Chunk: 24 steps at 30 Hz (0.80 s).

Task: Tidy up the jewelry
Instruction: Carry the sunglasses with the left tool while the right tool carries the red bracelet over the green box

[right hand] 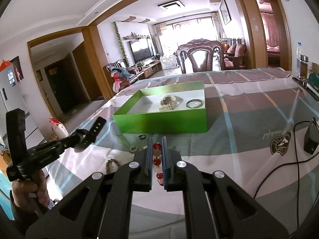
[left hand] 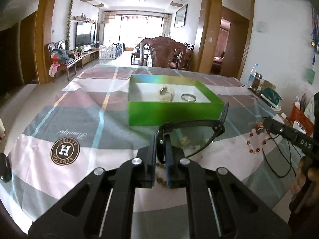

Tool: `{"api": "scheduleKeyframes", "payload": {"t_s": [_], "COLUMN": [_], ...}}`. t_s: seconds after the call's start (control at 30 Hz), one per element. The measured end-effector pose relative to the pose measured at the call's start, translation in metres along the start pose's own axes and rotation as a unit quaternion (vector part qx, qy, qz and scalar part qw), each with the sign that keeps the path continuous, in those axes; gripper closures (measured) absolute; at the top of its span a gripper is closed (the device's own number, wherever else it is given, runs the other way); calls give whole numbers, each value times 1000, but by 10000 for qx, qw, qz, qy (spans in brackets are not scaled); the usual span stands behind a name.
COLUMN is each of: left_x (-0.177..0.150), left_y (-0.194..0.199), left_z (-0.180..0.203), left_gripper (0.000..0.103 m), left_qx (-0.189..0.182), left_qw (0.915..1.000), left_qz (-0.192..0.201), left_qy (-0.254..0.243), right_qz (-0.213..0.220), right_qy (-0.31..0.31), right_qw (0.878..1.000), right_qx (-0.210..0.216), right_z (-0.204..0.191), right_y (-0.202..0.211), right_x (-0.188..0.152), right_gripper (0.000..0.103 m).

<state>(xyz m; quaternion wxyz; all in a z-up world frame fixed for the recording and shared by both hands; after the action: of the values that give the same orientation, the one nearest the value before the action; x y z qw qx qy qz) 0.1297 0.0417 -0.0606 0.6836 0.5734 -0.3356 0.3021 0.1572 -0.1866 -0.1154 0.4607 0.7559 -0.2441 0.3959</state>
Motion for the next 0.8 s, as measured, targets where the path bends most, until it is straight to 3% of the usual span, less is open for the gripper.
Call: {"api": "scheduleKeyframes", "payload": {"t_s": [0.8], "left_x": [-3], "left_y": [-2], "left_z": [-8], "left_gripper": [95], "left_qx": [-58], "left_qw": [9999], "left_qz": [-99], "left_qy": [19], "right_qz": [-31], "right_qy": [-19], "right_qw": [10000], "right_qx": [-78], "right_z": [1], "right_y": [-3], "right_x": [-1], "right_gripper": [95]}}
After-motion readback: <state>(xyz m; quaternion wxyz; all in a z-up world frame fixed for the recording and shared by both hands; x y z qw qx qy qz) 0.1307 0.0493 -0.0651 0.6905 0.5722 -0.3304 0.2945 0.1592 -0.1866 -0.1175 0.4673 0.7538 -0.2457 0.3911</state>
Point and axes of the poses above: each gripper's, at about its wrist camera, not at the fingertips, and y roughly against the way its jaws point, z to its right, x to its top, the point moved 1 cm from there along -y, roughly the way its jaws point, and after that the axes turned 3 degrees about -z, right-handed, at the moved point
